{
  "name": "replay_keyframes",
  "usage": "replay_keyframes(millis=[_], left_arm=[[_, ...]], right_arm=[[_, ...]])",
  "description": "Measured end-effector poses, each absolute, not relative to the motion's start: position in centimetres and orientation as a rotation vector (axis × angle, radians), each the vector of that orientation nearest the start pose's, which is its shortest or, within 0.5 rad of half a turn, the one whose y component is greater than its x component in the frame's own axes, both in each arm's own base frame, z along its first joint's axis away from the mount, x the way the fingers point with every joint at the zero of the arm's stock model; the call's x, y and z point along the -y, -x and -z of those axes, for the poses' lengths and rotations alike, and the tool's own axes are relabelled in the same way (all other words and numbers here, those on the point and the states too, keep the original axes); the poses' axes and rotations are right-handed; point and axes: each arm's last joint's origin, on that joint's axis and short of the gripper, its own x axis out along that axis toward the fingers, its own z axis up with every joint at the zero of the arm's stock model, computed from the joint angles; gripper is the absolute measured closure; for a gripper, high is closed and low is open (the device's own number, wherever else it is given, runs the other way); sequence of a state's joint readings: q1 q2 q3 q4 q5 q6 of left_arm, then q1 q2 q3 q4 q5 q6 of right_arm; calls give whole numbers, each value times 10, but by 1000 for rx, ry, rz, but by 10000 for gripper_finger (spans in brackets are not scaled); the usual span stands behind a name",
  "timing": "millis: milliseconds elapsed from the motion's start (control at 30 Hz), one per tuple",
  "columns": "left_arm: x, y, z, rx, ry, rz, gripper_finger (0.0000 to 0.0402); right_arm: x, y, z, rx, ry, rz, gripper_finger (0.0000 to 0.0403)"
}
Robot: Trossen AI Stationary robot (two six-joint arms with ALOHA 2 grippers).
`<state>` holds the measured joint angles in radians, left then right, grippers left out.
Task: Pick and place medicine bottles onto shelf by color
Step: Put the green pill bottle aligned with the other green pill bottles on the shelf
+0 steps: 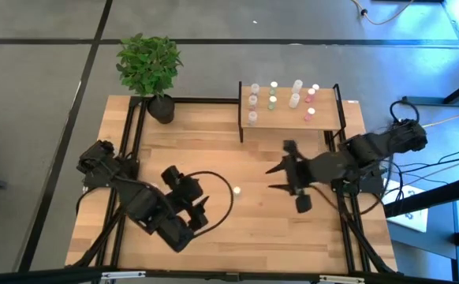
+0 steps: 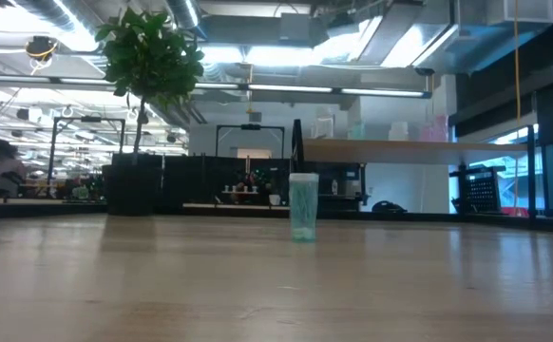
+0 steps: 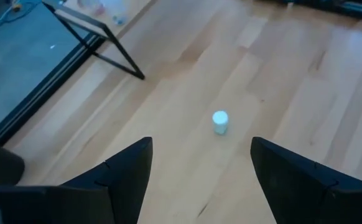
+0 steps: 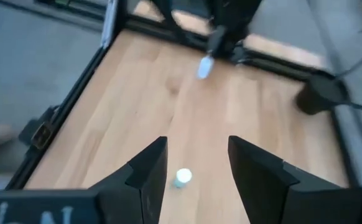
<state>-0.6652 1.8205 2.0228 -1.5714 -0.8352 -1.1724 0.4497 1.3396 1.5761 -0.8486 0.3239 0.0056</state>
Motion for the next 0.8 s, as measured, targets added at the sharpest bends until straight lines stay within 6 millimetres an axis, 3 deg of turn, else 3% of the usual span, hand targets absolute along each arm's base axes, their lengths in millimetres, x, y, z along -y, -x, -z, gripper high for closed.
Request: replay_keyframes(millis=[367,600,800], left_arm=[[193,-248,-402,-619,127,-601,135],[193,-239,-409,-562,113,-594,135],[194,-238,-410,-558,118,-593,135]], right_arm=[[-101,-291,-381,-719,289,-366,231],[-96,-319,-356,-799,224,-315,230],[-90,-327,-351,-804,190,-280,217]])
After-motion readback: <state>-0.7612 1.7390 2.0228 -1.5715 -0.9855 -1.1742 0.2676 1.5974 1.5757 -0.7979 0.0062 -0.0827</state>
